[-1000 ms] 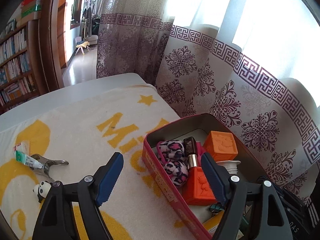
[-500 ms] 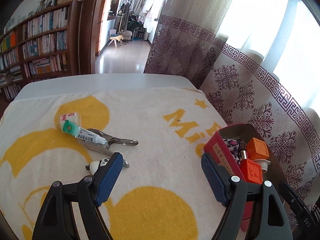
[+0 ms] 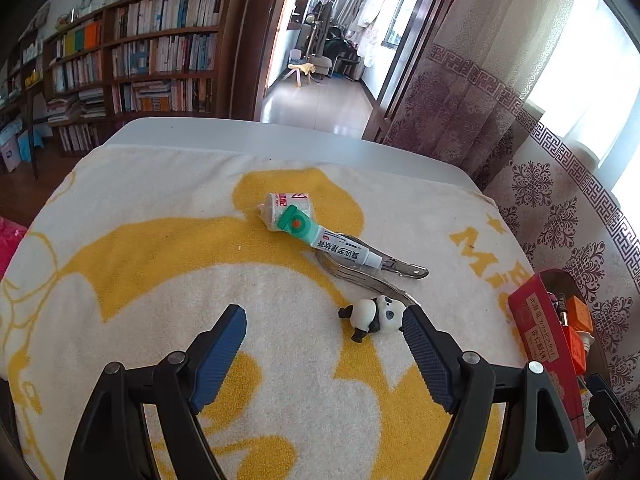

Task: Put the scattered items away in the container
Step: 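Withdraw both tools from the tin toward the panda figure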

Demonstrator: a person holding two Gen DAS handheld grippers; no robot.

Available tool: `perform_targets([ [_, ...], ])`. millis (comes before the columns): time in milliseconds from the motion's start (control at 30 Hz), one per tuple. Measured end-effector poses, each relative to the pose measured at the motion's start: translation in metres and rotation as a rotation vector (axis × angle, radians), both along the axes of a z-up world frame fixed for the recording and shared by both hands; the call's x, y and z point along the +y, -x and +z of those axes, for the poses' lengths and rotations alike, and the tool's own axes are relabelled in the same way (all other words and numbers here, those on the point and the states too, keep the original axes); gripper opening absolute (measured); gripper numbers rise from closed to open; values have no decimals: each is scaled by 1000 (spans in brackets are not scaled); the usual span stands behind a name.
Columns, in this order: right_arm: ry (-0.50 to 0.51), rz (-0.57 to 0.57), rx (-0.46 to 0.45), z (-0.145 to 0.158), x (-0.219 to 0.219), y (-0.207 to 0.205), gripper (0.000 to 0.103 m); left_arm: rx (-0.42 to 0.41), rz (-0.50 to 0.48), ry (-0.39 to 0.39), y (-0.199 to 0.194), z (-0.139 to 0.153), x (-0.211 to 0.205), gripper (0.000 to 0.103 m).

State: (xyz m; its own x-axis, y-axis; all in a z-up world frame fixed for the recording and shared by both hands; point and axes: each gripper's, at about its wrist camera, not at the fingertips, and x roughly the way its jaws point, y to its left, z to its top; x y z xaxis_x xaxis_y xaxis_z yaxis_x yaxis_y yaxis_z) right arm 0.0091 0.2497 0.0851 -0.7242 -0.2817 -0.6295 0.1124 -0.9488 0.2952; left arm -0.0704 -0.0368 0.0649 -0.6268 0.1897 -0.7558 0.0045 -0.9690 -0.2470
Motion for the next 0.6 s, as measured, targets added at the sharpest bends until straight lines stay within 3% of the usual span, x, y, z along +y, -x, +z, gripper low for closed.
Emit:
perform_targets([
  [333, -23, 151, -72, -20, -58, 29, 80, -38, 68, -2, -3, -20, -36, 82],
  [600, -83, 123, -58, -32, -78, 45, 80, -66, 55, -5, -1, -29, -34, 82],
])
